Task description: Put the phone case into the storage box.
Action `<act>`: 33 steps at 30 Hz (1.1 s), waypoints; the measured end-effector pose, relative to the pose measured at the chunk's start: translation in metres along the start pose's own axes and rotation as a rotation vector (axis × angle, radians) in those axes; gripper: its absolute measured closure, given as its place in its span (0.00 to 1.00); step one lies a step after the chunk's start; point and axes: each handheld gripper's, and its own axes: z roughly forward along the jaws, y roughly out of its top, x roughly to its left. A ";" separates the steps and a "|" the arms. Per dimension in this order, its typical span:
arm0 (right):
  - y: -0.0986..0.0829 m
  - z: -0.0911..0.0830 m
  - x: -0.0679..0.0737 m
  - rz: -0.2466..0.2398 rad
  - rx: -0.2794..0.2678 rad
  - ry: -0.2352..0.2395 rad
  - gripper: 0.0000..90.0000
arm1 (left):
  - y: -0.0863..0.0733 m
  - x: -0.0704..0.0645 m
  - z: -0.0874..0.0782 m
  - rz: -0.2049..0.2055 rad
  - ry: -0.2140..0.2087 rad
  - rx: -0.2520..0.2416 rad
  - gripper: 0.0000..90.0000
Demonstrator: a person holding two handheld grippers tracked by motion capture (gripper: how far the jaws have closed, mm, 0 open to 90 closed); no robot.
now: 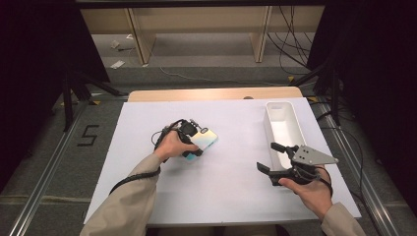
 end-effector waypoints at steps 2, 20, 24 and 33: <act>0.000 0.000 0.000 0.001 0.000 0.000 0.18 | -0.001 0.000 0.000 0.001 -0.002 -0.007 0.19; 0.000 0.001 0.000 0.000 0.000 -0.010 0.18 | -0.016 -0.002 -0.018 -0.011 0.003 -0.174 0.19; 0.000 0.001 0.000 0.005 -0.001 -0.010 0.18 | -0.023 -0.005 -0.022 -0.010 -0.001 -0.219 0.19; 0.001 0.003 0.001 0.004 0.001 -0.017 0.18 | -0.034 -0.011 -0.032 -0.037 -0.006 -0.319 0.19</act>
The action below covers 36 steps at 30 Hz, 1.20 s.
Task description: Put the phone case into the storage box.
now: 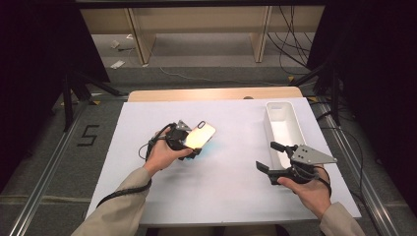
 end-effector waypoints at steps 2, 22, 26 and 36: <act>0.000 0.000 0.000 0.000 0.000 0.001 0.18 | 0.000 -0.001 -0.001 0.006 -0.002 -0.012 0.19; 0.004 0.007 0.002 0.012 -0.005 -0.010 0.18 | -0.011 -0.011 -0.026 -0.009 0.005 -0.145 0.19; 0.009 0.010 0.001 0.018 -0.015 -0.021 0.18 | -0.013 -0.015 -0.029 -0.002 0.000 -0.168 0.19; 0.017 0.023 -0.001 0.042 -0.022 -0.037 0.17 | -0.015 -0.018 -0.040 0.008 0.008 -0.215 0.19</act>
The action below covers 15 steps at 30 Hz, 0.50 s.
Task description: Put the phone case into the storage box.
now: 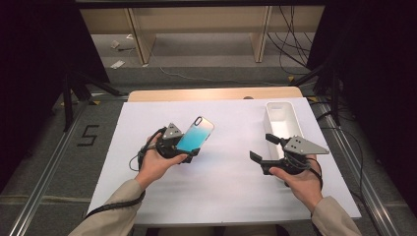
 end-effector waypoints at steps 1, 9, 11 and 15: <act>0.001 0.003 0.000 0.003 0.002 0.000 0.17 | -0.002 0.000 -0.002 0.003 0.000 -0.002 0.19; 0.006 0.014 0.000 0.022 -0.006 0.003 0.17 | -0.007 -0.005 -0.008 0.016 -0.012 -0.007 0.19; 0.007 0.017 0.001 0.024 -0.007 0.002 0.17 | -0.008 -0.010 -0.010 0.024 -0.010 -0.019 0.19; 0.010 0.022 0.001 0.022 -0.011 -0.001 0.18 | -0.010 -0.015 -0.010 0.035 -0.014 -0.021 0.19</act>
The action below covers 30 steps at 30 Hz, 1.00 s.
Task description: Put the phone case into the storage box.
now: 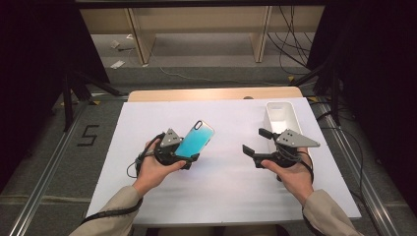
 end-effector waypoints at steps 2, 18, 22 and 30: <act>0.002 0.005 0.000 0.006 -0.002 -0.007 0.18 | -0.001 -0.003 0.000 0.002 -0.002 -0.004 0.19; 0.010 0.035 0.007 0.011 -0.001 0.014 0.18 | -0.002 -0.023 0.003 0.037 -0.029 -0.009 0.19; 0.010 0.042 0.008 0.016 0.002 0.018 0.18 | -0.001 -0.027 0.004 0.046 -0.038 -0.009 0.19; 0.013 0.055 0.009 0.027 0.010 0.027 0.18 | 0.001 -0.034 0.006 0.061 -0.051 -0.016 0.19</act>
